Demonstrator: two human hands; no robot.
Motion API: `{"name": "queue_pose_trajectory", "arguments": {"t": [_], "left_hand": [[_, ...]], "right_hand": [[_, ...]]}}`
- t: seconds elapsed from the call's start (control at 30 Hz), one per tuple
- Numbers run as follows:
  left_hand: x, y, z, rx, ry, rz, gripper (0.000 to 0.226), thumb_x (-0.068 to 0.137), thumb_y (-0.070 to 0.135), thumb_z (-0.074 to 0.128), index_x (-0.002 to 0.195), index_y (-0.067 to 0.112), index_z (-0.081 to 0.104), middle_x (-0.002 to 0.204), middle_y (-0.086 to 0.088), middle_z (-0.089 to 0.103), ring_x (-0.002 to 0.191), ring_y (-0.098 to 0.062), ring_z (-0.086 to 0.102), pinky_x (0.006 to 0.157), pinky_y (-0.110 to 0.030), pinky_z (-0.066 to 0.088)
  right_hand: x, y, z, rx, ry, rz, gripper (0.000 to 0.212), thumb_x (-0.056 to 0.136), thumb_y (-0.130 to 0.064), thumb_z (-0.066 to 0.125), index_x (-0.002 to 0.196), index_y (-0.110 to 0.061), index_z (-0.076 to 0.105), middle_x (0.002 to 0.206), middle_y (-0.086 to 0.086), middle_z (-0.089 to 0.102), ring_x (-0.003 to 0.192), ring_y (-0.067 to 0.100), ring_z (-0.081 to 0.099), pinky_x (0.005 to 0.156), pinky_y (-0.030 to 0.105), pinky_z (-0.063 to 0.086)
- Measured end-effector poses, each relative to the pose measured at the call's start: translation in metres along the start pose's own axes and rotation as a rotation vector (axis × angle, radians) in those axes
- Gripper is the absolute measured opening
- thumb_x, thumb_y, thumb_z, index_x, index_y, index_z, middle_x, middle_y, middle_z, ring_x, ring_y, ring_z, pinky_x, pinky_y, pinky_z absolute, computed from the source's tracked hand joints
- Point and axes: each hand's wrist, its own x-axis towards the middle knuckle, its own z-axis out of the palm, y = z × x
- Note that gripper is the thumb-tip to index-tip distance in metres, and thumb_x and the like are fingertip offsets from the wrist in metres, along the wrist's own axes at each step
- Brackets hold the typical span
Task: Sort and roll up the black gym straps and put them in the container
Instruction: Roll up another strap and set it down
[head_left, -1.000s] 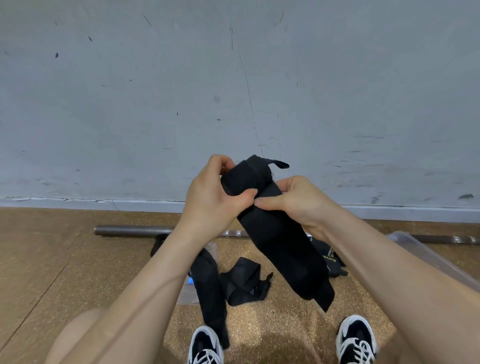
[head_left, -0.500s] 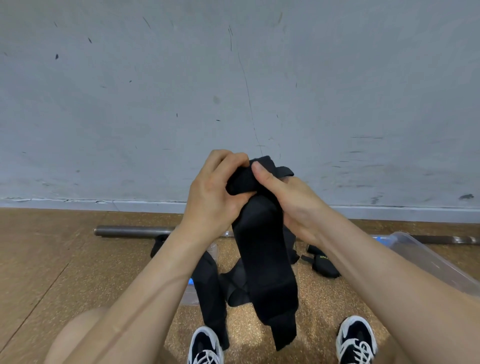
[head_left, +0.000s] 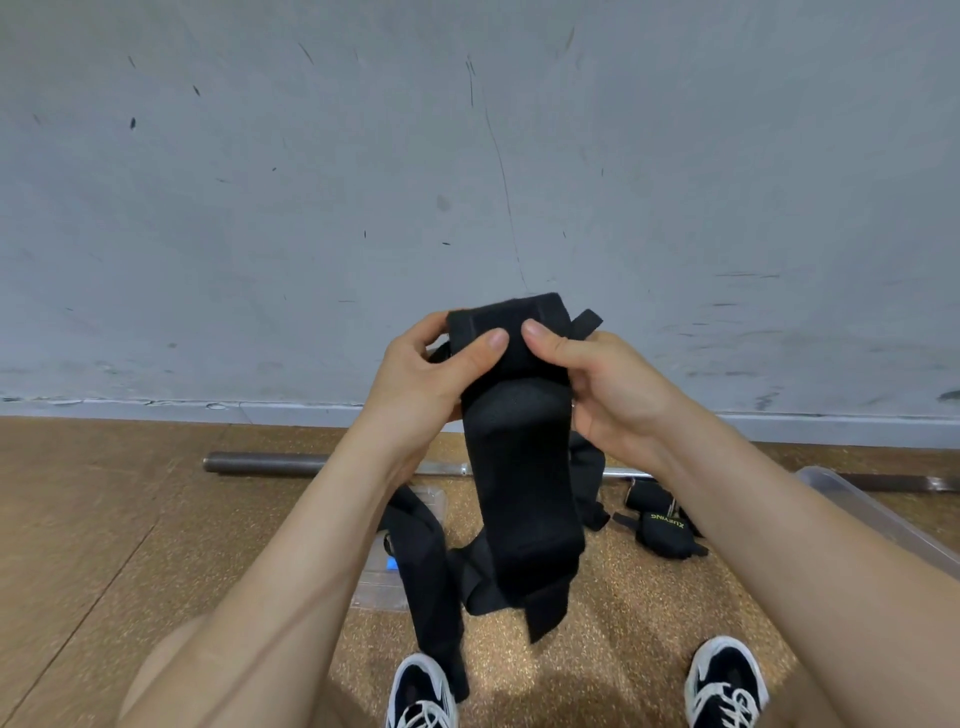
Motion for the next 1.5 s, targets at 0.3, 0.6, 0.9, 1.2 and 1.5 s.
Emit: {"name": "queue_pose_trajectory", "arguments": {"t": [0.3, 0.6, 0.9, 1.2, 1.5], "left_hand": [[0.003, -0.008, -0.004, 0.173, -0.065, 0.078, 0.040, 0.084, 0.003, 0.074, 0.115, 0.028, 0.064, 0.108, -0.003, 0.067, 0.109, -0.019, 0.063, 0.072, -0.040, 0.061], [0.001, -0.004, 0.000, -0.103, -0.132, -0.049, 0.045, 0.072, 0.020, 0.081, 0.114, 0.023, 0.065, 0.094, 0.000, 0.071, 0.080, -0.013, 0.070, 0.062, -0.030, 0.058], [0.008, -0.001, 0.000, -0.302, 0.076, 0.046, 0.025, 0.083, 0.008, 0.068, 0.108, 0.007, 0.065, 0.088, -0.001, 0.074, 0.081, -0.016, 0.073, 0.064, -0.029, 0.058], [0.016, -0.019, 0.003, -0.108, 0.167, 0.070, 0.031, 0.091, -0.006, 0.061, 0.108, 0.020, 0.060, 0.104, -0.008, 0.064, 0.086, -0.022, 0.066, 0.069, -0.040, 0.060], [0.016, -0.025, 0.009, 0.272, 0.142, 0.377, 0.057, 0.077, -0.016, 0.064, 0.105, 0.032, 0.053, 0.097, 0.011, 0.061, 0.083, 0.003, 0.060, 0.077, -0.015, 0.049]], "right_hand": [[-0.003, -0.012, -0.011, -0.108, -0.007, 0.079, 0.046, 0.077, -0.040, 0.070, 0.113, -0.011, 0.071, 0.104, 0.008, 0.076, 0.098, 0.028, 0.074, 0.084, 0.041, 0.061], [-0.006, -0.016, -0.011, -0.142, -0.031, -0.054, 0.016, 0.087, -0.004, 0.066, 0.100, -0.014, 0.066, 0.069, -0.010, 0.072, 0.062, 0.003, 0.068, 0.063, 0.022, 0.057], [-0.003, 0.006, -0.007, -0.095, -0.053, 0.092, 0.023, 0.091, -0.017, 0.064, 0.109, -0.004, 0.070, 0.105, 0.013, 0.075, 0.097, 0.024, 0.072, 0.081, 0.035, 0.057], [-0.001, 0.013, 0.005, -0.268, 0.187, 0.005, 0.008, 0.093, -0.003, 0.065, 0.095, 0.002, 0.071, 0.084, 0.012, 0.075, 0.073, 0.021, 0.071, 0.063, 0.030, 0.054], [-0.004, 0.009, 0.018, -0.097, 0.259, 0.088, 0.018, 0.091, -0.019, 0.067, 0.097, -0.004, 0.074, 0.093, 0.013, 0.077, 0.084, 0.027, 0.073, 0.076, 0.037, 0.057]]}}
